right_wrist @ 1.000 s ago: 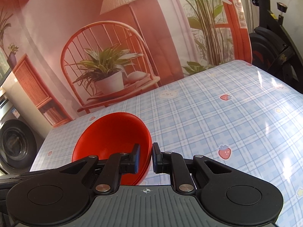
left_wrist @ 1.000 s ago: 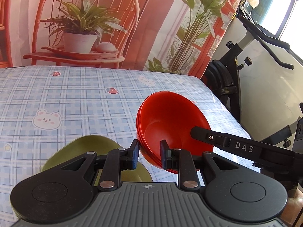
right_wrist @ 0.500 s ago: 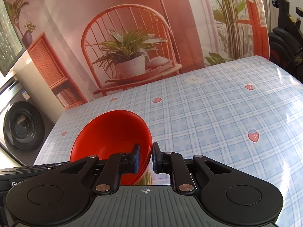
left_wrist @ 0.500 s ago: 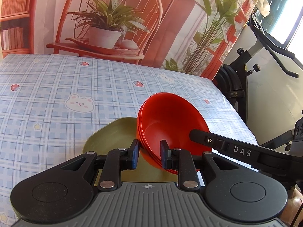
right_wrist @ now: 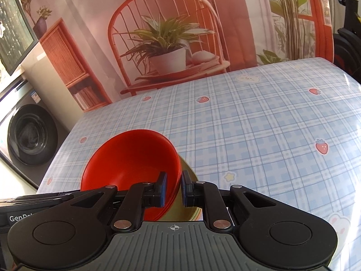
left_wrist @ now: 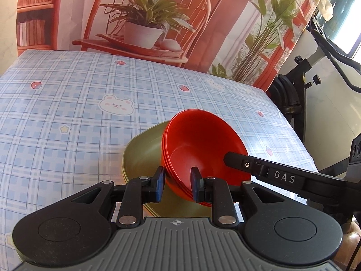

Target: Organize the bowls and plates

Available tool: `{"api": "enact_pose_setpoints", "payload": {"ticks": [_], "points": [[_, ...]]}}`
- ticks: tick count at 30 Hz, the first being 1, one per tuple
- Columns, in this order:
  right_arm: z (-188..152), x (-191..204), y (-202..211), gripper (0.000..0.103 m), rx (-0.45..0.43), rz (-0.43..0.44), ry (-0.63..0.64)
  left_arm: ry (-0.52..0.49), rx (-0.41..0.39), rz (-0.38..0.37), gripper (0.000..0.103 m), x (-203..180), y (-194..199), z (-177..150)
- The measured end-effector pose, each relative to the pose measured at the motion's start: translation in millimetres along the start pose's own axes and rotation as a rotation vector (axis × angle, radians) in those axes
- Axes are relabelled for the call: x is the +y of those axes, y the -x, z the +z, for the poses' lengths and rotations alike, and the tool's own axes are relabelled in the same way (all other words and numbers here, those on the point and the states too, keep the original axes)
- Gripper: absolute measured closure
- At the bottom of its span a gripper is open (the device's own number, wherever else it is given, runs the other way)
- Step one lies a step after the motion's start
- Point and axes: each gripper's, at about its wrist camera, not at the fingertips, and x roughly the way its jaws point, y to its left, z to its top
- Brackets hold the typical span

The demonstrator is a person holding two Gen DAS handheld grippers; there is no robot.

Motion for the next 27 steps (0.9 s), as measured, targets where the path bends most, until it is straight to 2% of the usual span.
{"api": "enact_pose_setpoints", "payload": {"ticks": [8,27], "points": [[-12.1,2.1,-9.3,0.09,0.036,0.005,-0.001,0.029,0.014,0.018,0.079,6.2,-3.9,-7.6],[-14.8,6.0,-7.7,0.089,0.023,0.009,0.023,0.011,0.0,0.05,0.079,1.2,-3.9,-10.3]]}}
